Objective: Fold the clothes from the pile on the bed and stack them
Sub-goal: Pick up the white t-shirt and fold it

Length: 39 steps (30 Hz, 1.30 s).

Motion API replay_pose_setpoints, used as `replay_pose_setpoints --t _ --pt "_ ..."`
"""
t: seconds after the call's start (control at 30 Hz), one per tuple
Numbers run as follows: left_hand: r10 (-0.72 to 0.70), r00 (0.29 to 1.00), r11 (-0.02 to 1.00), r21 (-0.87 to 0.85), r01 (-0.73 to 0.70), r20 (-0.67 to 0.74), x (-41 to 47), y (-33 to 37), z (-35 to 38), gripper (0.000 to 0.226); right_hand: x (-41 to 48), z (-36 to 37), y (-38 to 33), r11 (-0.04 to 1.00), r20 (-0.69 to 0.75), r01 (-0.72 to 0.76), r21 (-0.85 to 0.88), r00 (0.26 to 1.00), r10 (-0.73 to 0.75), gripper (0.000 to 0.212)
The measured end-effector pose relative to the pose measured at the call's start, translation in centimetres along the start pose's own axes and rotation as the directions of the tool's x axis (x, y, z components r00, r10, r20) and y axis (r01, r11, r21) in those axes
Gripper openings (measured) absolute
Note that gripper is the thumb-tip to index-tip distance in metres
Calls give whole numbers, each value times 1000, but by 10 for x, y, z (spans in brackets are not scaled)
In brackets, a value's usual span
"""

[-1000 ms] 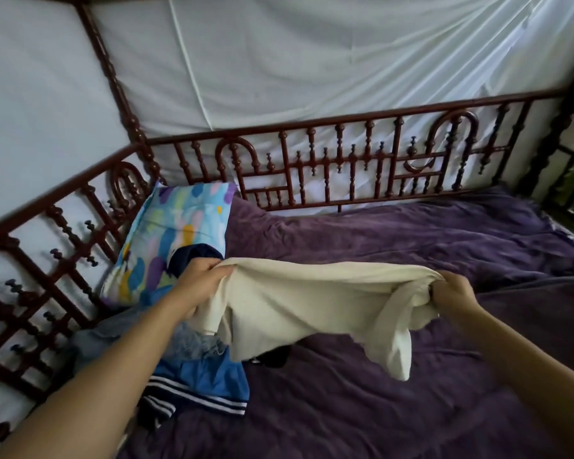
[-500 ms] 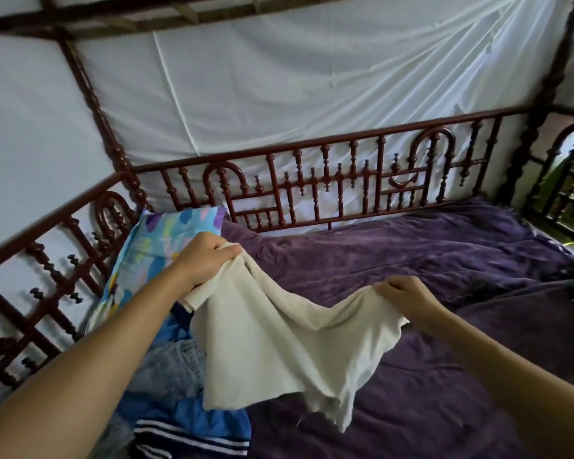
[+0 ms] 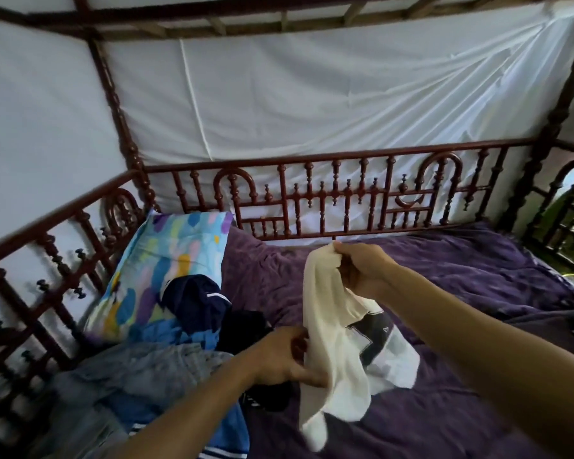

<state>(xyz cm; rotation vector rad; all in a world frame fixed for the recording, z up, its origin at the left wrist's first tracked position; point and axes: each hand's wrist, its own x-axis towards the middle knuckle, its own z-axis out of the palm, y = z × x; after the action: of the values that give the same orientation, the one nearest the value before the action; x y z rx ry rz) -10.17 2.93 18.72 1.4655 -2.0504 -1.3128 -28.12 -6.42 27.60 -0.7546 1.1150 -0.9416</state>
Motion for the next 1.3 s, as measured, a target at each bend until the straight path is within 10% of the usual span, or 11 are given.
replay_pose_setpoints --t 0.4,0.53,0.83,0.97,1.03,1.1,1.3 --pt "31 751 967 -171 -190 -659 -2 29 -75 25 1 -71 -33 996 -318 86 9 945 -79 18" --pt "96 714 933 -188 -308 -693 4 72 -99 12 1 -84 -22 935 -251 131 -330 943 -221 28" --pt "126 736 904 -229 -361 -665 -6 146 -127 22 -23 -77 -1 900 132 297 -319 954 -268 44" --pt "111 690 904 -216 -370 -715 -13 158 -132 28 -33 -49 50 451 374 463 -763 886 -275 80" --pt "113 691 878 -254 -406 -714 -21 160 -135 25 -23 -34 85 252 319 413 -875 884 -342 62" --pt "74 693 854 -313 -415 -717 -33 158 -141 28 -3 -28 110 311 218 353 -883 893 -395 23" --pt "38 748 913 -282 -296 -662 -63 106 -160 20 29 -38 88 734 -96 243 -635 917 -386 42"
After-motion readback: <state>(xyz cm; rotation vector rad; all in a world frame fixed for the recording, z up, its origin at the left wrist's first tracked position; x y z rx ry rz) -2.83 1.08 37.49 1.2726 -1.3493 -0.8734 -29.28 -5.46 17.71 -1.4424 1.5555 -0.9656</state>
